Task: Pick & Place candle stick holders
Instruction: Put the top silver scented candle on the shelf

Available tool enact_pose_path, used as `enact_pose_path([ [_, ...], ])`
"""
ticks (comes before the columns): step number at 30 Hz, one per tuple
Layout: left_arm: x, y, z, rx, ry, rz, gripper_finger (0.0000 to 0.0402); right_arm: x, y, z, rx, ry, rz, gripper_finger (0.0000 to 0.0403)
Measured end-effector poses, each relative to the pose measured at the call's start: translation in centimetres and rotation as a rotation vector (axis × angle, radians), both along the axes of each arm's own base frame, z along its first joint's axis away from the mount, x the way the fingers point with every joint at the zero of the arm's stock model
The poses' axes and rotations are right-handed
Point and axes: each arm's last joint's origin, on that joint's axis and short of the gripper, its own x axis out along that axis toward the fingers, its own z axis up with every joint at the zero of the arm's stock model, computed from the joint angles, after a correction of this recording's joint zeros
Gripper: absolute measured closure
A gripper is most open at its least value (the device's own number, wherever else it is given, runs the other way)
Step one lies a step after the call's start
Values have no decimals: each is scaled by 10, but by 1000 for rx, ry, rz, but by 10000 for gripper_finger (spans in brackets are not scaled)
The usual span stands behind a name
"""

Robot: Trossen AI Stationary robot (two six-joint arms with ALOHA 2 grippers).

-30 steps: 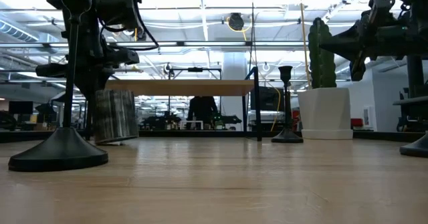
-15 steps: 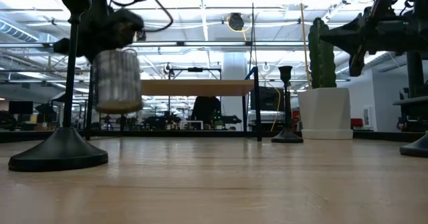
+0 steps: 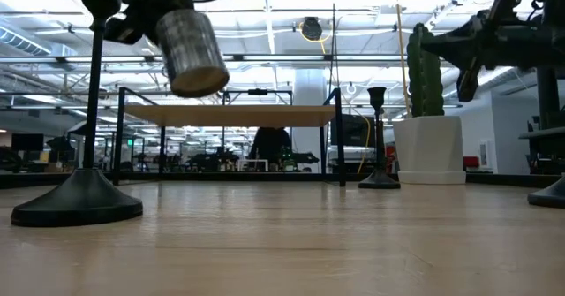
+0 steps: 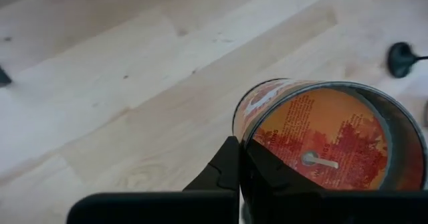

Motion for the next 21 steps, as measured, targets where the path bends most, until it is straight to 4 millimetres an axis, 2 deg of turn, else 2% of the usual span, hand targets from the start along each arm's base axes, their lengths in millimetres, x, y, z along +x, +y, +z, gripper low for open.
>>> enact_pose_path([
  [5,3,0,16,5,-66,7,401,3,-1,12,-100,-103,-19,379],
  [8,5,1,25,4,-92,14,401,8,-2,12,-135,-65,-30,351],
  [14,15,2,42,23,-140,18,401,25,-7,47,-255,-22,-52,280],
  [21,32,5,52,47,-159,-2,401,56,-14,75,-377,59,9,214],
])
